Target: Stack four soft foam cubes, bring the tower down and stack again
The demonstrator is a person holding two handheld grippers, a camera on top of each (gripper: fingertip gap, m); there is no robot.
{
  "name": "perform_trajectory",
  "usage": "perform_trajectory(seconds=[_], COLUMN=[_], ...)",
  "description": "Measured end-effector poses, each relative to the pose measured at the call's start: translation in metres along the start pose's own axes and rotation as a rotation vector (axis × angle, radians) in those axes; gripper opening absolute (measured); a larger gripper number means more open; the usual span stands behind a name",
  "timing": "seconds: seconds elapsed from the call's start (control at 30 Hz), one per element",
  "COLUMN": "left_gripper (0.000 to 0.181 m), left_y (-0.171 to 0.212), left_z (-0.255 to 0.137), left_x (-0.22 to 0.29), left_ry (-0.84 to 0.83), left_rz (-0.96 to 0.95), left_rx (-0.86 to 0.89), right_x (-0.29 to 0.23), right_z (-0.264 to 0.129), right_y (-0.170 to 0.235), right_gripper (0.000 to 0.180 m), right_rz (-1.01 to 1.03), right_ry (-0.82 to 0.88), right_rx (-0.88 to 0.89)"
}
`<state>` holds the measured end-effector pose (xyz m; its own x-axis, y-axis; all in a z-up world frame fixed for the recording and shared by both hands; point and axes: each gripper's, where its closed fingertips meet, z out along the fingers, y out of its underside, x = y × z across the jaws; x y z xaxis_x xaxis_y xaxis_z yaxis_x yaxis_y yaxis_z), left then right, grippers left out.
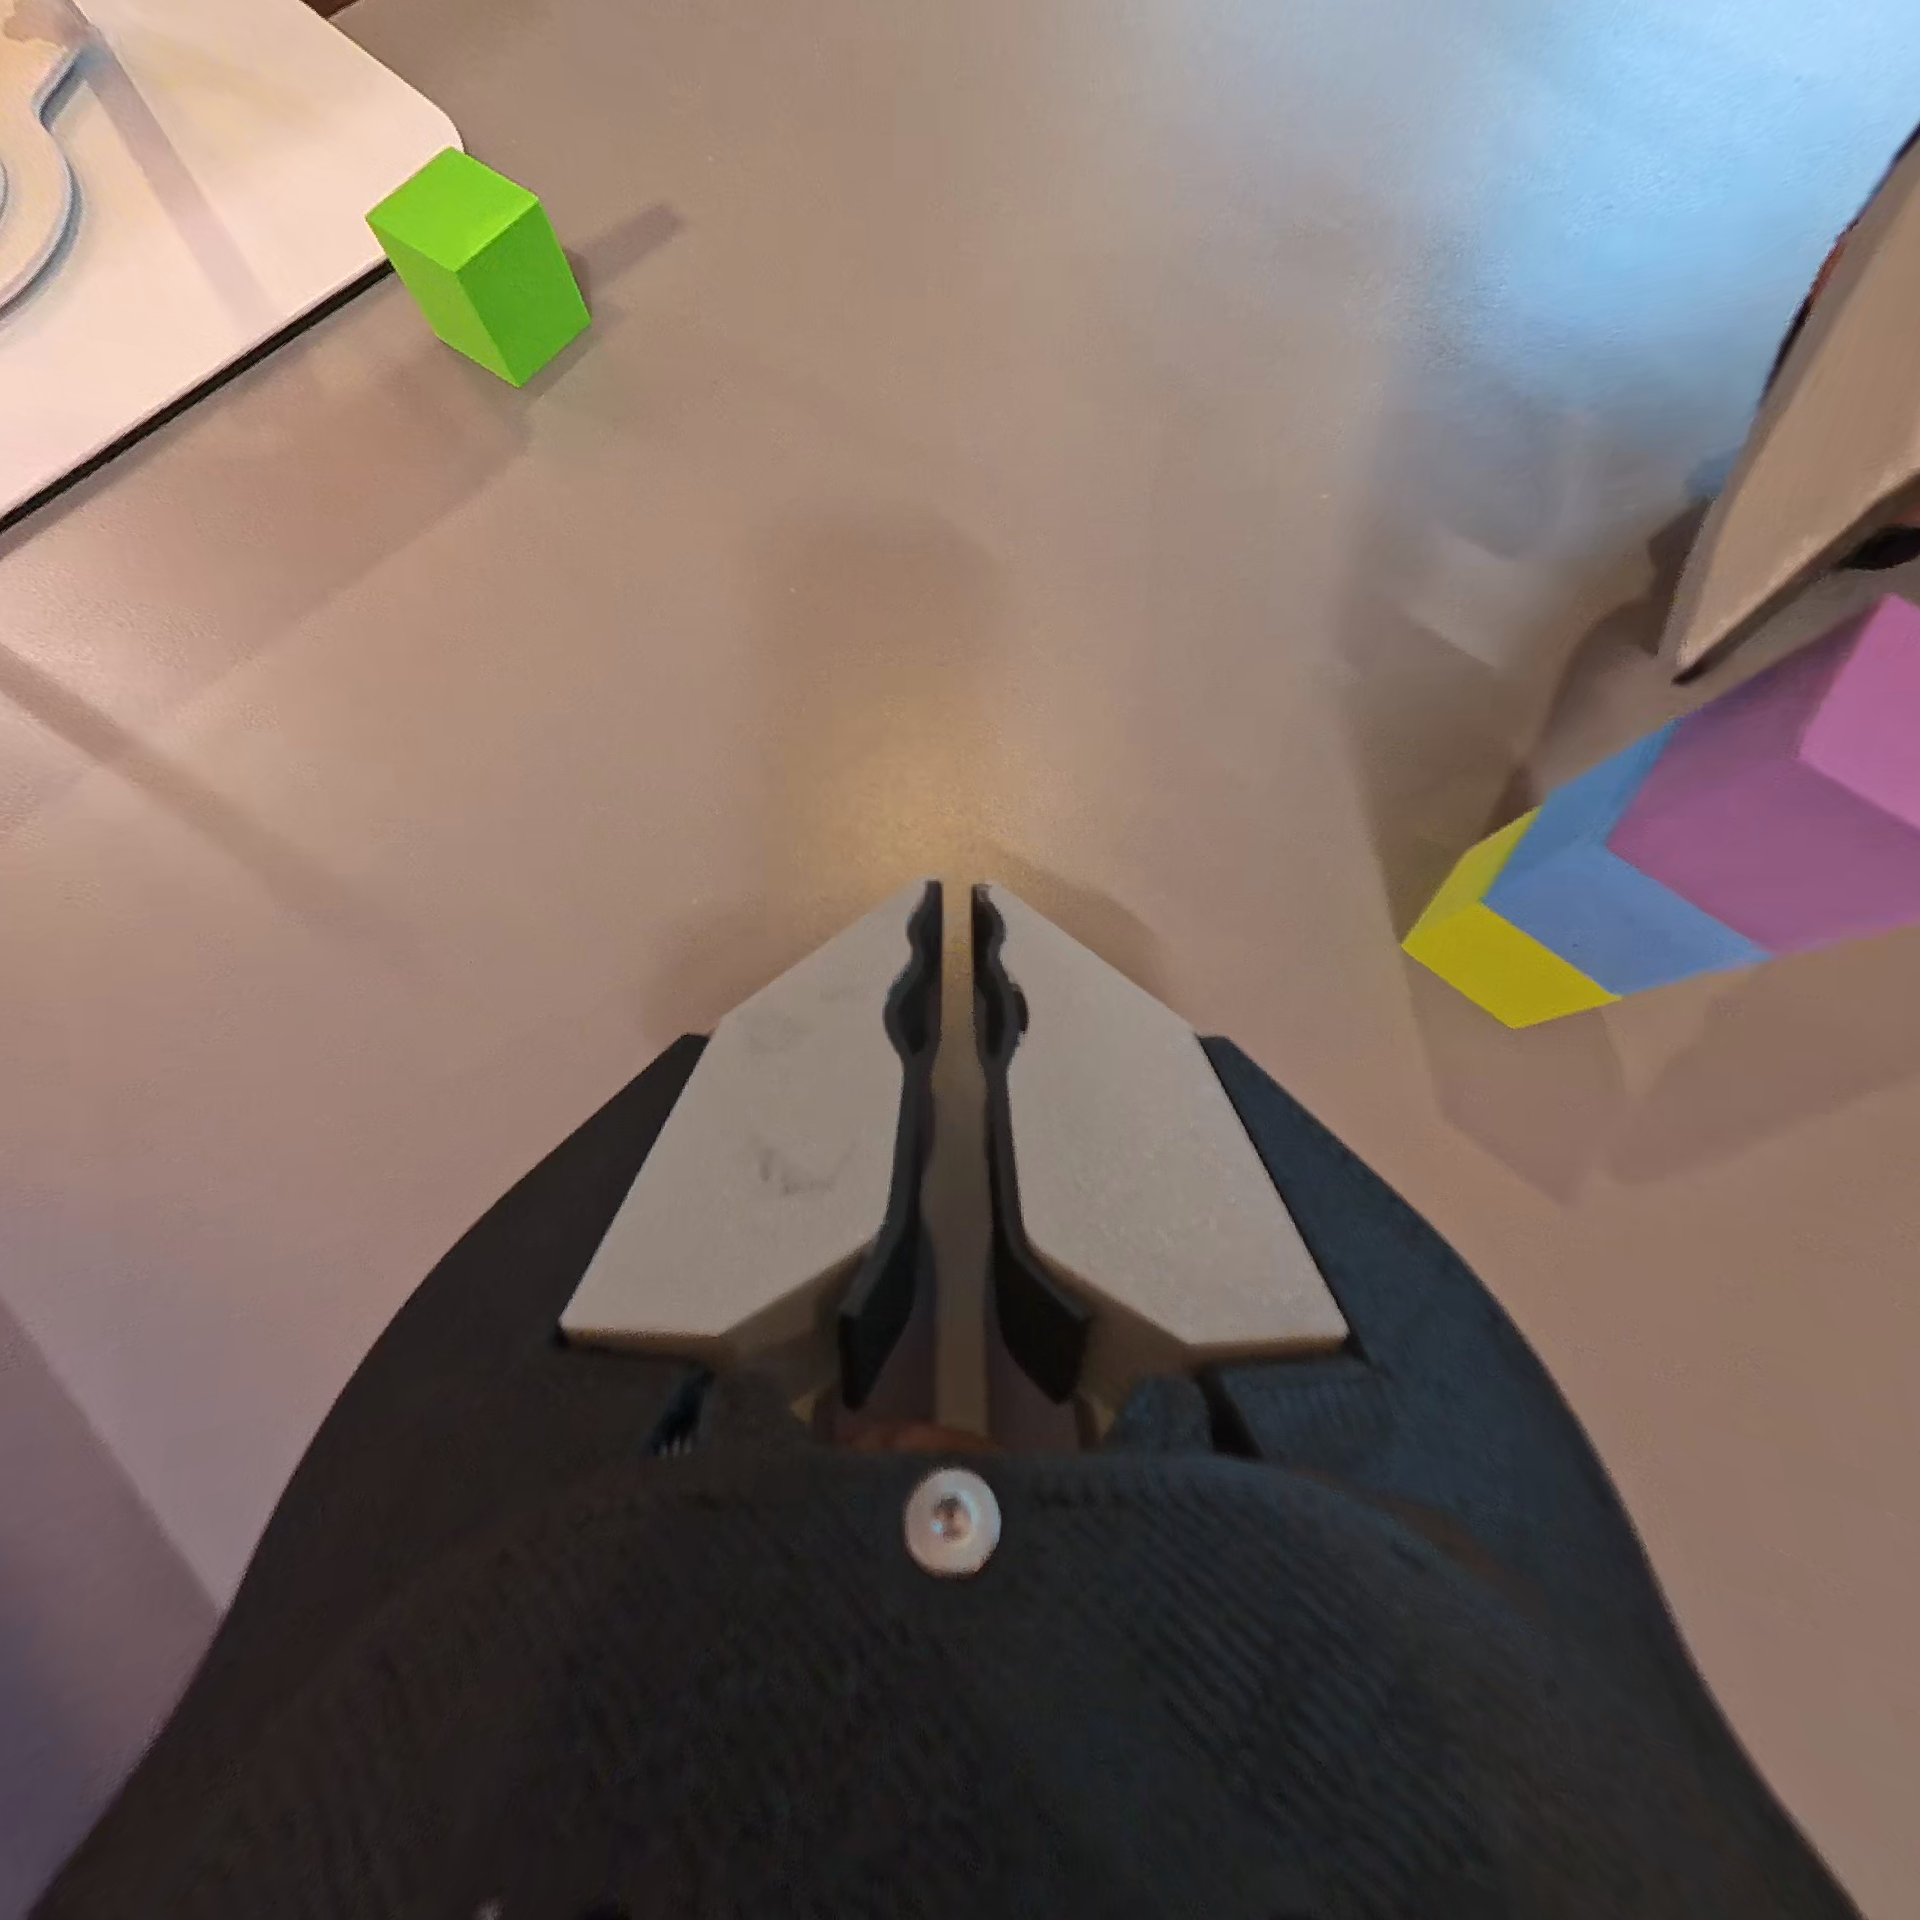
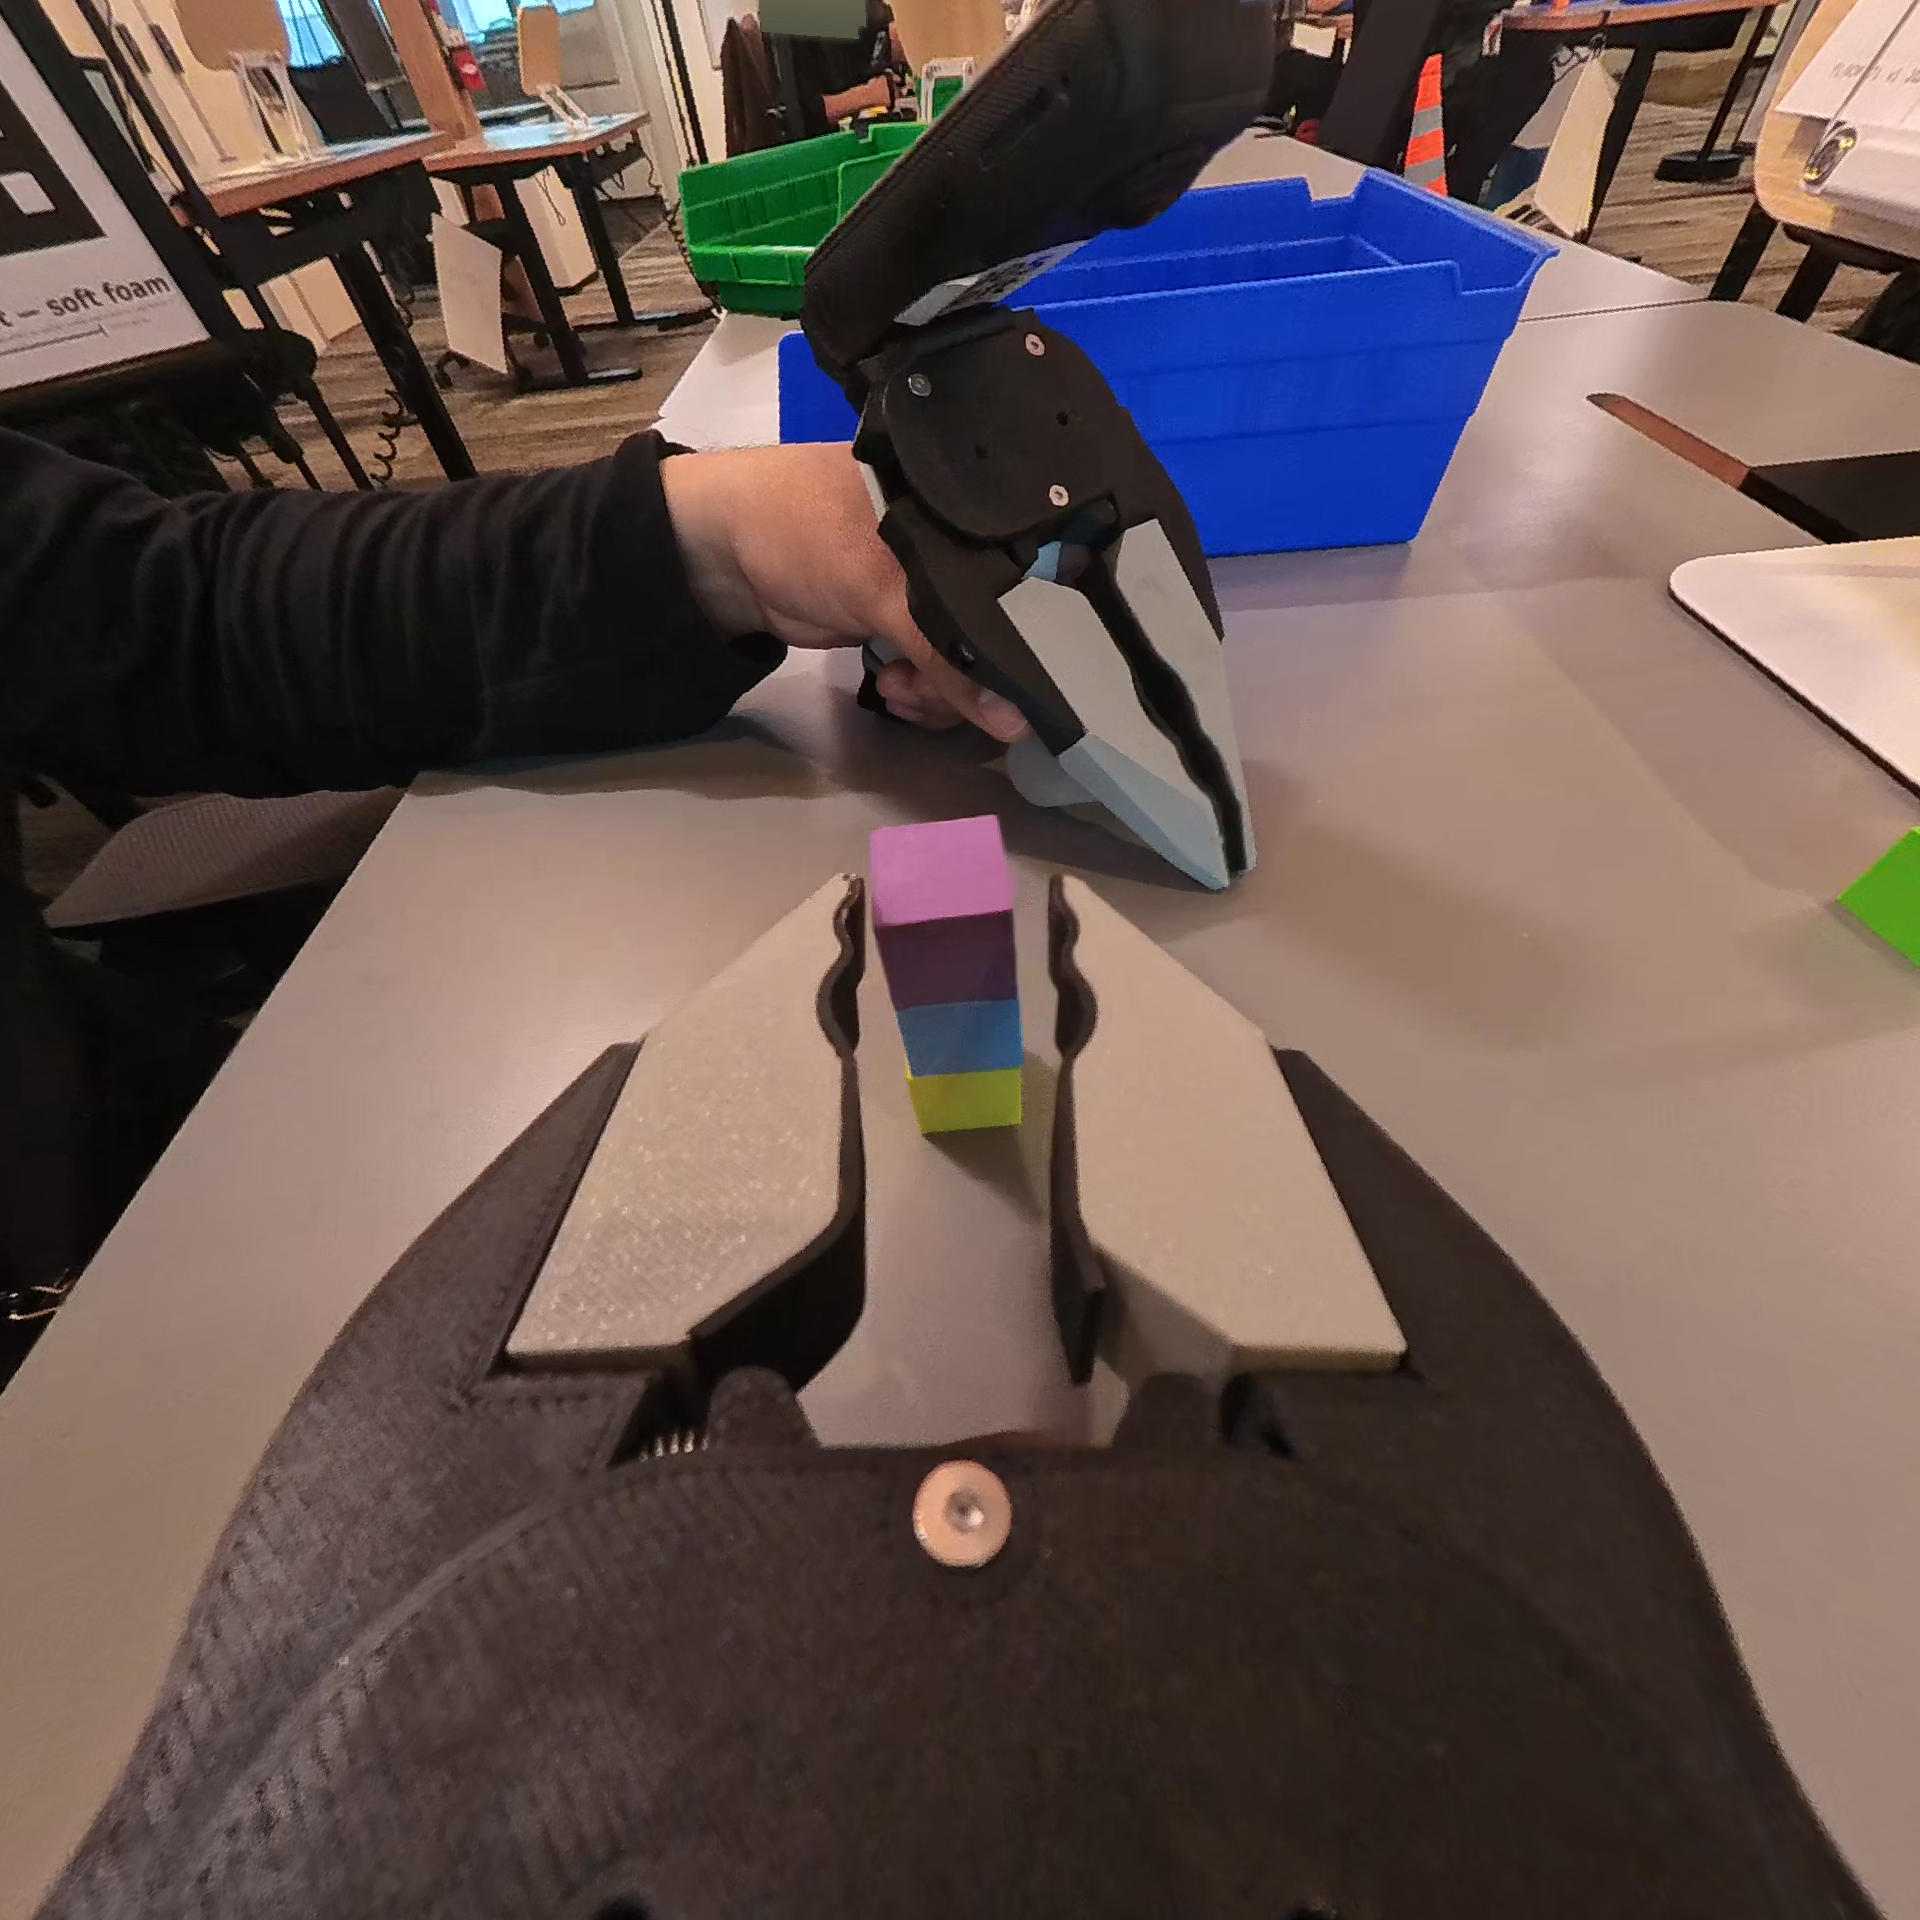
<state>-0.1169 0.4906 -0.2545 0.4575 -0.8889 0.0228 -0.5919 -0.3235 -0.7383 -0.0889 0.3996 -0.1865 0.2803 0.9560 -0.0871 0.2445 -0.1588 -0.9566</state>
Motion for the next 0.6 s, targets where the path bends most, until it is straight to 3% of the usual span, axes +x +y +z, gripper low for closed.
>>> perform_trajectory(seconds=[0.2,0.47,0.6], left_gripper=[0.01,0.02,0.031], left_y=[0.0,-0.012,-0.027], left_z=[0.0,0.006,0.022], left_x=[-0.002,-0.011,-0.027], left_ry=[-0.006,-0.061,-0.076], left_rz=[-0.016,-0.052,-0.1], left_rx=[0.001,0.034,0.037], right_x=[0.006,0.066,0.081], right_z=[-0.011,-0.058,-0.068], right_y=[-0.013,-0.028,-0.024], right_gripper=[0.035,0.034,0.034], right_rz=[0.025,0.1,0.153], right_ry=[0.017,0.316,0.366], right_rx=[0.097,0.272,0.297])
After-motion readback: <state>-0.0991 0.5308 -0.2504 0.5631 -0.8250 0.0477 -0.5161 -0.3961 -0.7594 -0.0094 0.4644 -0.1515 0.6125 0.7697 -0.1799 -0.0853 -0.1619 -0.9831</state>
